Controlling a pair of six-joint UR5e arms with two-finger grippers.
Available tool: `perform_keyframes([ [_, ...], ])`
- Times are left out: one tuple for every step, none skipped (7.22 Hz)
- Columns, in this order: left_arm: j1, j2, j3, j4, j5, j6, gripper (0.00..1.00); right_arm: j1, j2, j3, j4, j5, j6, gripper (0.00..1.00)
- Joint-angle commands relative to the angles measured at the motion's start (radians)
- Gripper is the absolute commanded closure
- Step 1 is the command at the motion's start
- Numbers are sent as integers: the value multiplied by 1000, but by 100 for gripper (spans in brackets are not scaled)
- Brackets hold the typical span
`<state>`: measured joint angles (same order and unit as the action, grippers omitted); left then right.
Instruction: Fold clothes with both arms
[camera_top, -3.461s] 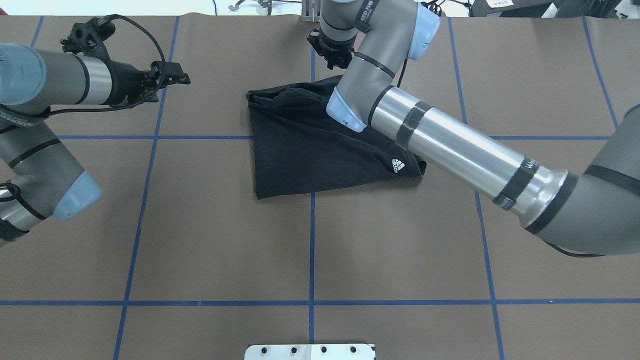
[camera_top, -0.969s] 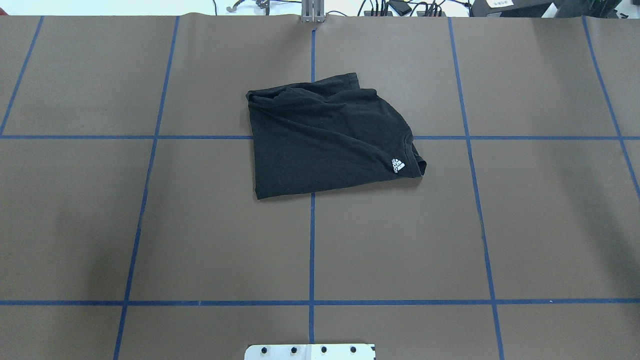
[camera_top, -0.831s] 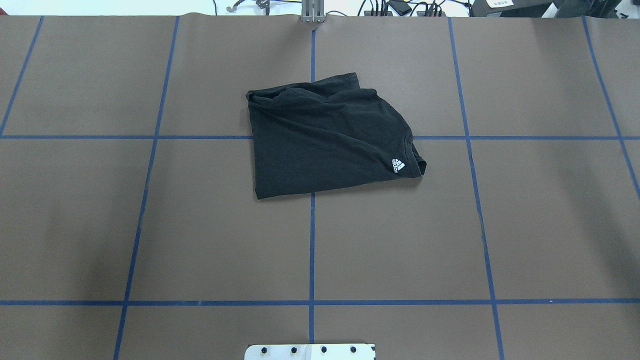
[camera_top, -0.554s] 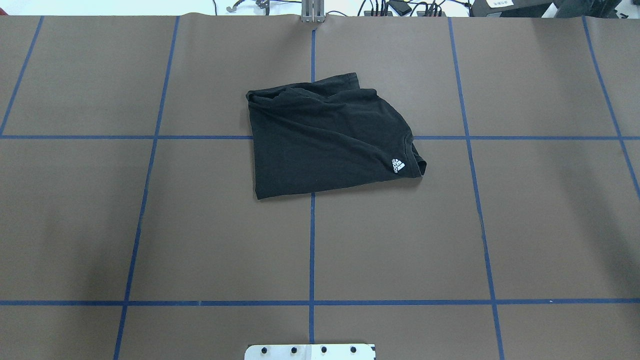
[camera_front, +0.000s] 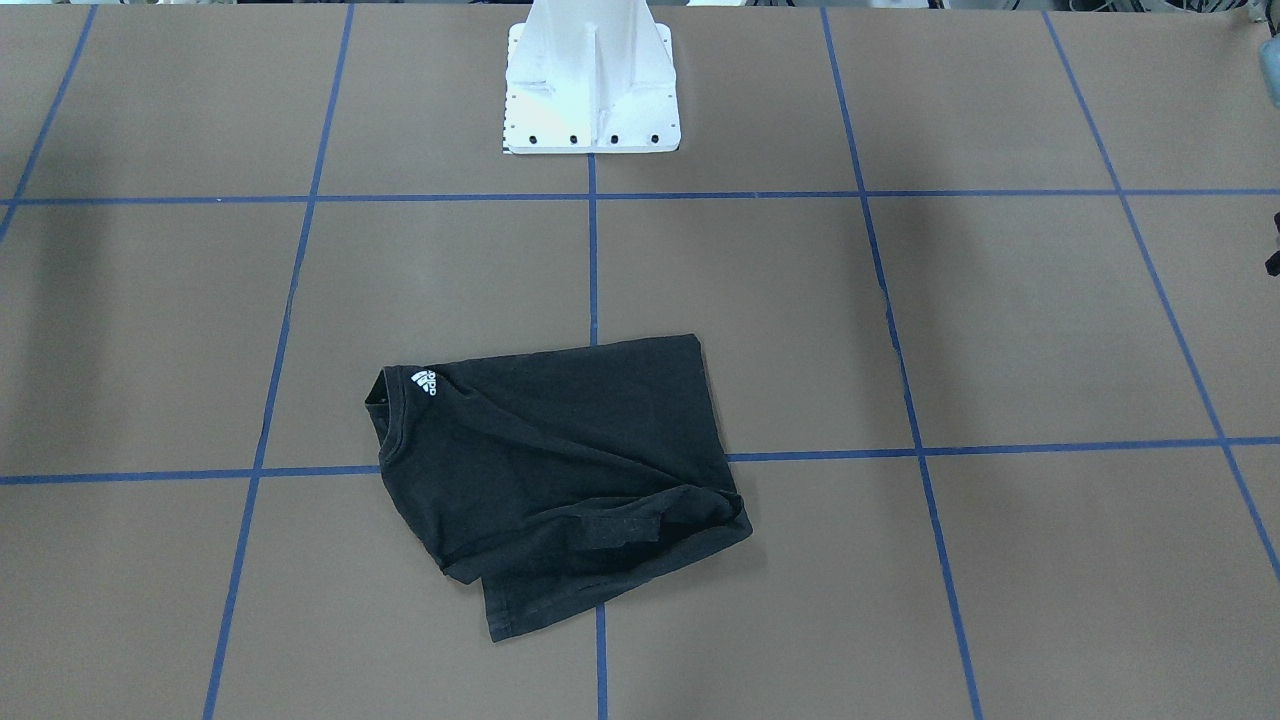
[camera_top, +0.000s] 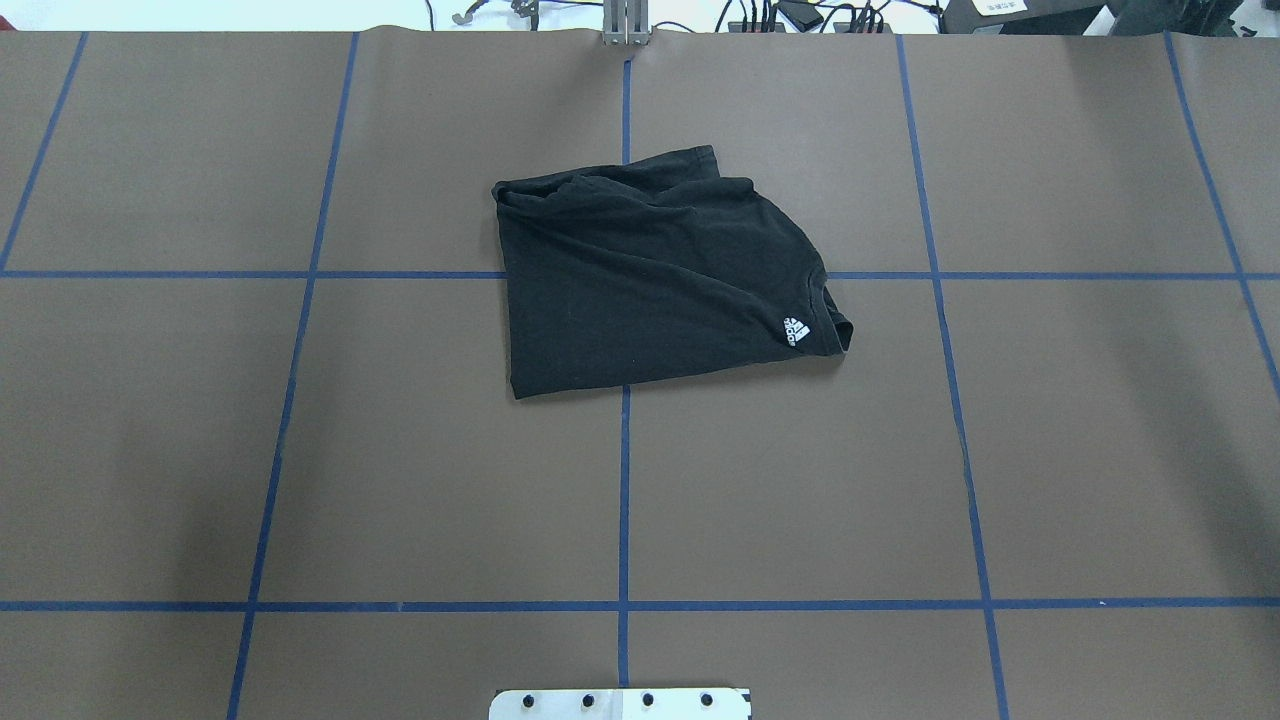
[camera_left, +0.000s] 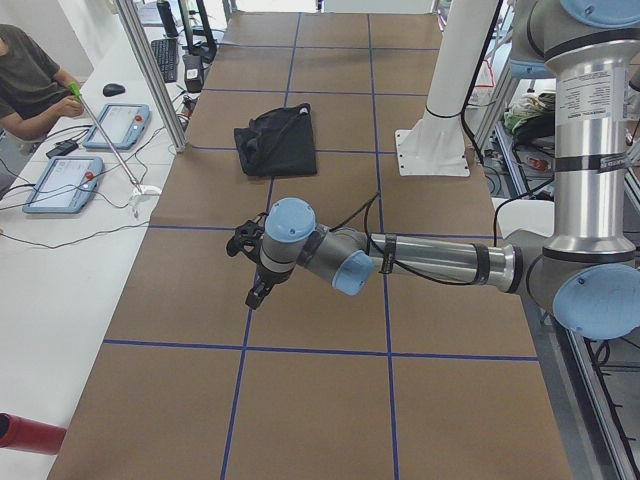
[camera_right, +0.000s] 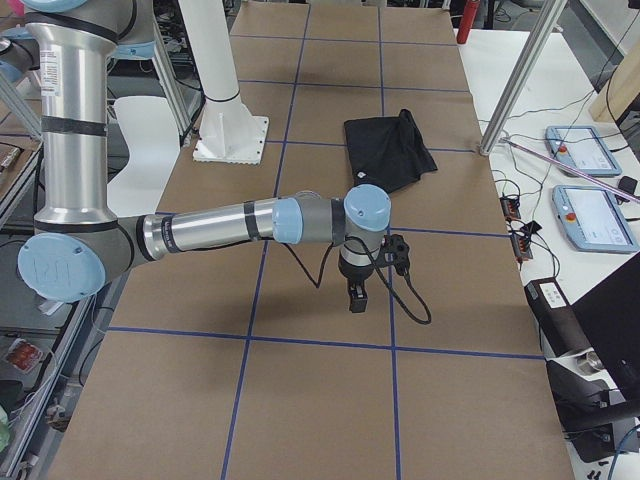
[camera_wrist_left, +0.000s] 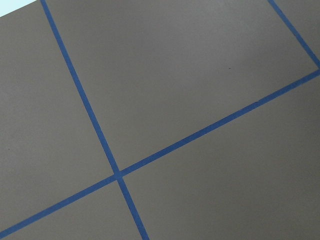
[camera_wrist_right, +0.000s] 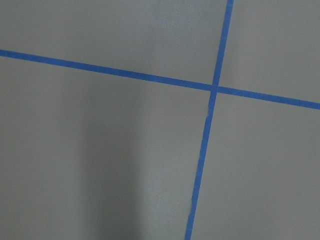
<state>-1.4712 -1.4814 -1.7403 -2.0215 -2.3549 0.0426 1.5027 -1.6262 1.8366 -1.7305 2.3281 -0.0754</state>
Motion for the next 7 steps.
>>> perform_keyframes([
  [0,-4,-16,1,0,-1,0,1,0,3,-3,5,0,0],
  [2,-4,-15,0,0,0,0,1,-1,3,-12,8,0,0],
  [3,-5,-16,-2,0,0,0,1,-7,3,-12,29,0,0],
  [5,-10,-21,-2,0,0,0,1,-9,3,-11,30,0,0],
  [5,-11,-18,-3,0,0,0,1,-12,6,-9,30,0,0],
  [5,-11,-19,-5,0,0,0,1,-12,4,-8,30,0,0],
  [5,-13,-19,-5,0,0,0,1,-12,4,-8,28,0,0],
])
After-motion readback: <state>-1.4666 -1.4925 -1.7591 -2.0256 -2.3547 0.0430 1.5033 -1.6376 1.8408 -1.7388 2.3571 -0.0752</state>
